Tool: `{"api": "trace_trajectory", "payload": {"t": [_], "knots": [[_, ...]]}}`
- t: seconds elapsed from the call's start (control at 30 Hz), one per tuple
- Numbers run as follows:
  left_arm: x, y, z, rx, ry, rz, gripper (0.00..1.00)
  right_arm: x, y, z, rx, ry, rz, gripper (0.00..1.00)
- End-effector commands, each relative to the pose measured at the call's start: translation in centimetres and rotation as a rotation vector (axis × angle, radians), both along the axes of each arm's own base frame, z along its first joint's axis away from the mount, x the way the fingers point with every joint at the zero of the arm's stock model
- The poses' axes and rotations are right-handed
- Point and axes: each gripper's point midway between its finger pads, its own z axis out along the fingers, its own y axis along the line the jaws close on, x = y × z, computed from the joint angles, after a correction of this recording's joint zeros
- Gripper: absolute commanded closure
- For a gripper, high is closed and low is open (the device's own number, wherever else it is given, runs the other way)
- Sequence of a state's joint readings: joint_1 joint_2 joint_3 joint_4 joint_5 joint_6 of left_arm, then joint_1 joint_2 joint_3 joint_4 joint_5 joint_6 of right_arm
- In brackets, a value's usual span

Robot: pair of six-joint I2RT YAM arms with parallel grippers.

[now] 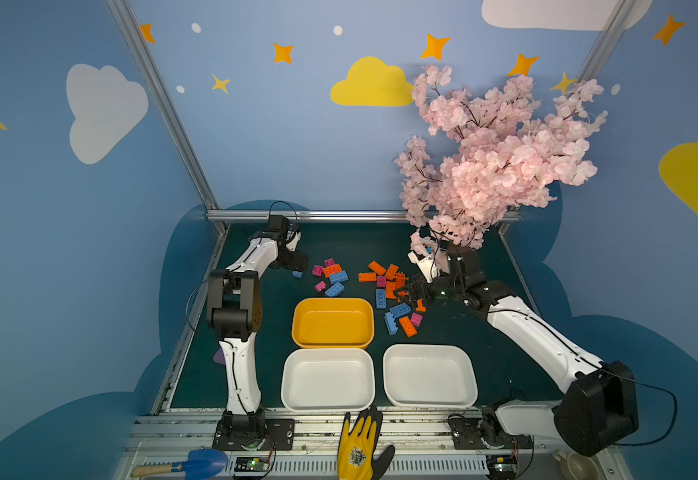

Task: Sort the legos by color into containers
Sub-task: 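Reach the left gripper to the light blue brick while the right arm moves out, then grasp the light blue brick with the left gripper and carry it over the yellow bin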

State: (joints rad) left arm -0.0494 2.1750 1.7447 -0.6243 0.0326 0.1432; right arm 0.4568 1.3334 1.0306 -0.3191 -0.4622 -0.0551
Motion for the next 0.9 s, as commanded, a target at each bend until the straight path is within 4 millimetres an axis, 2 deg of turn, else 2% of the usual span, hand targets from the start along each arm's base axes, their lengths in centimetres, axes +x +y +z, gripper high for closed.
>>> {"api": "trace_trajectory", "payload": {"t": [0.0,0.1,0.27,0.33,0.4,0.47,0.87], "knots": [[0.3,-0.4,-0.6,0.014,0.024,-0.020,0.09,-1.3,1.9,0.5,0.011,-0.016,0.092,0.06],[0.6,-0.2,-1.9,0.021,0.045,-0.012,0.13,-2.2,3.1,0.0,-0.008,-0.023,0.139,0.06],[0.6,0.0,-3.3,0.035,0.073,-0.001,0.22,-2.7,4.2,-0.5,-0.029,-0.012,0.168,0.06],[0.7,0.1,-3.6,0.037,0.070,0.002,0.30,-2.8,4.4,-0.4,-0.034,-0.018,0.173,0.06],[0.8,0.2,-3.8,0.042,0.062,0.009,0.38,-2.8,4.5,-0.4,-0.040,-0.018,0.171,0.06],[0.9,0.2,-4.1,0.041,0.057,0.008,0.39,-2.8,4.5,-0.6,-0.047,-0.015,0.169,0.06],[1.3,-0.6,-4.8,-0.005,0.056,0.000,0.63,-2.7,3.7,0.0,-0.061,-0.015,0.128,0.06]]}}
